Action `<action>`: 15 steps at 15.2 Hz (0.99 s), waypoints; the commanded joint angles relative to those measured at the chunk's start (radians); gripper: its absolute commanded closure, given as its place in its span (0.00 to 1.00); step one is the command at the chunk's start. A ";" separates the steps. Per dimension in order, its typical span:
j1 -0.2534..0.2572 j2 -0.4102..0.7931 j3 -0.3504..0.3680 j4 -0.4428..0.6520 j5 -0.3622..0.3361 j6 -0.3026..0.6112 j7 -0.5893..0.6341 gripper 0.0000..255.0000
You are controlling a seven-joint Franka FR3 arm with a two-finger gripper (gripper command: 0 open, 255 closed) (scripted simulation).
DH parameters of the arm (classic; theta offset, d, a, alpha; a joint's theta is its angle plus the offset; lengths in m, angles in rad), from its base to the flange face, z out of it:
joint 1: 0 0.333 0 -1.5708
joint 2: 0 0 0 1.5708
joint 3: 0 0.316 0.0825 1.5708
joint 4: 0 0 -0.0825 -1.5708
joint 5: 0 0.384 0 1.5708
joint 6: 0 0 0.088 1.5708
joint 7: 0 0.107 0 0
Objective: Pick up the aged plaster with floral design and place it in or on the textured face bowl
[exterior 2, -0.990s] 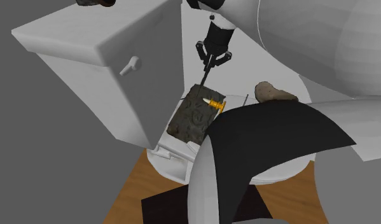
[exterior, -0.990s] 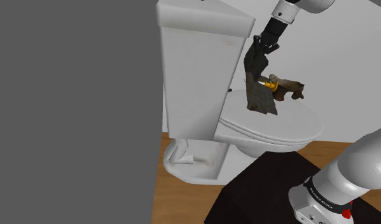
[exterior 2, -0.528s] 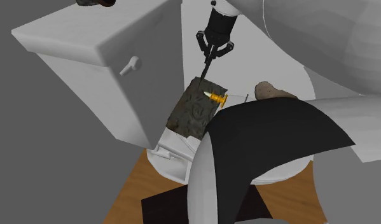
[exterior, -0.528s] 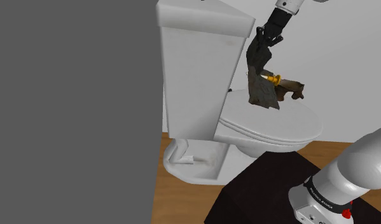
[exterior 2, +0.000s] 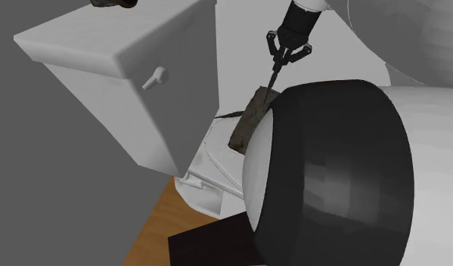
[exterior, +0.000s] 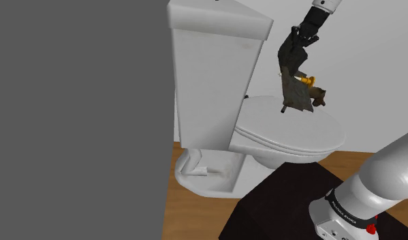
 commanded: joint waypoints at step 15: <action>-0.250 0.347 -0.199 0.488 0.129 -0.252 -0.384 1.00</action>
